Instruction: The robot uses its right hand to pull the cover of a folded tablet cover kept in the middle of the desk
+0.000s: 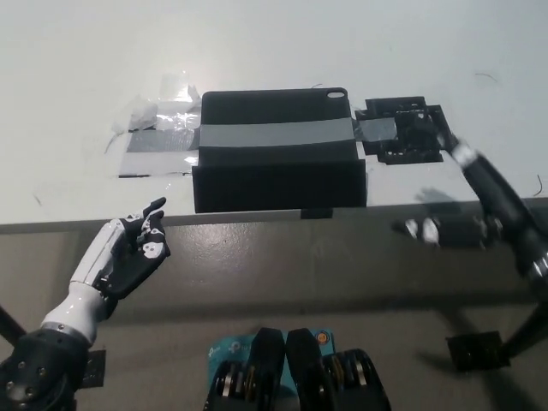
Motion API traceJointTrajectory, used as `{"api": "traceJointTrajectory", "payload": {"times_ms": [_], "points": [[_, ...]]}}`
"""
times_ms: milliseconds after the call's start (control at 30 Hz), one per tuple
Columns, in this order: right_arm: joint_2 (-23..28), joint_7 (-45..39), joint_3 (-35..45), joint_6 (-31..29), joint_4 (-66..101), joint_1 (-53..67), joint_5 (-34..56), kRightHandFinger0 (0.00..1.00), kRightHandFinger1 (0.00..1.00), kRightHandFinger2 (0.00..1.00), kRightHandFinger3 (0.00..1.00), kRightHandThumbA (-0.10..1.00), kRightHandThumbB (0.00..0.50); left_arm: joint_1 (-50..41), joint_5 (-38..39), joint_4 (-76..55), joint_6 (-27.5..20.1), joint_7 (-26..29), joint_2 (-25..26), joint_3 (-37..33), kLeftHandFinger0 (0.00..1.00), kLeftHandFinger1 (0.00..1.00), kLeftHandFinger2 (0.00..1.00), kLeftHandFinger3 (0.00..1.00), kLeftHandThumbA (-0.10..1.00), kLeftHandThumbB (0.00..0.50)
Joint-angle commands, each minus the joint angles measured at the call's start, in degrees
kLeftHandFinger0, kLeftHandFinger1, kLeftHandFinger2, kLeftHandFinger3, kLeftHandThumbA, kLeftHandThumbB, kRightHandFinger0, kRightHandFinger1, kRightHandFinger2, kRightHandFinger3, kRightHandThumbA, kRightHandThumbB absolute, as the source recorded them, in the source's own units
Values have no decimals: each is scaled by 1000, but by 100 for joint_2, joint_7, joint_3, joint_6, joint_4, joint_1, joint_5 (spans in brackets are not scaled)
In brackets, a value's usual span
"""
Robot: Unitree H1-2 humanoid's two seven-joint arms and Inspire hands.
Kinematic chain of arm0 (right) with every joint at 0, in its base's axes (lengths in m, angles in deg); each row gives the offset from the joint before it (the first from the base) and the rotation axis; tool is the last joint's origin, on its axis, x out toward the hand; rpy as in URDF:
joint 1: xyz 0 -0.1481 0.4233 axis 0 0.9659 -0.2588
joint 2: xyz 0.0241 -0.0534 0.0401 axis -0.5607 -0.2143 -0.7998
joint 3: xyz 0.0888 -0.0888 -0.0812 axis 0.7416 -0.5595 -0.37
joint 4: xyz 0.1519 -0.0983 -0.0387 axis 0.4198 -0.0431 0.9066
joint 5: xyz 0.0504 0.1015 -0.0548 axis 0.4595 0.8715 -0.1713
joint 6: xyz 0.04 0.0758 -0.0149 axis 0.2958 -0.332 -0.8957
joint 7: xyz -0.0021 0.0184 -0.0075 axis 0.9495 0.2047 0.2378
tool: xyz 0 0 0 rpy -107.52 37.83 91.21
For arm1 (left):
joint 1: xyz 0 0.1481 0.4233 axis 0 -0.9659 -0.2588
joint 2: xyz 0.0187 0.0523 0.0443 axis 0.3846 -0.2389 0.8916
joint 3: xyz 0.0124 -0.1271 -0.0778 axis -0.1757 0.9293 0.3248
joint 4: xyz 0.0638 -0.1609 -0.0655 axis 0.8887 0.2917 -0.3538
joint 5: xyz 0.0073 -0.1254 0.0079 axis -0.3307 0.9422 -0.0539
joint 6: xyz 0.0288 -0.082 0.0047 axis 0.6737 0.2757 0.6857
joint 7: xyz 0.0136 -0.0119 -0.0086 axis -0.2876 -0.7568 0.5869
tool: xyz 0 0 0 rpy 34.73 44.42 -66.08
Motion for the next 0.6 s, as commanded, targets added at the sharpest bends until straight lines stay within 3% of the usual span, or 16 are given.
{"api": "traceJointTrajectory", "payload": {"times_ms": [0,67,233,400,567], "points": [[-93,-260,-482,296,-199,-1254,-854,1000,1000,1000,1000,991,500,12,12,-243,7,-75,40,7,1000,1000,1000,1000,555,200],[-205,-409,-730,388,-488,-1702,-927,1000,1000,1000,1000,1000,500,-19,-16,-283,21,-52,44,15,1000,1000,1000,1000,565,218],[-483,-484,-1430,182,-1476,-2632,-1401,1000,1000,1000,1000,1000,500,-23,-57,-262,9,-65,76,-9,1000,1000,1000,1000,584,204],[-629,-591,-2100,116,-2502,-2950,-1796,1000,1000,1000,1000,1000,500,-12,-62,-239,-20,-51,62,0,1000,1000,1000,1000,581,212],[-794,-753,-2777,18,-3655,-3139,-2144,1000,1000,1000,1000,1000,500,10,-64,-268,13,-73,86,-7,1000,1000,1000,1000,565,188]]}}
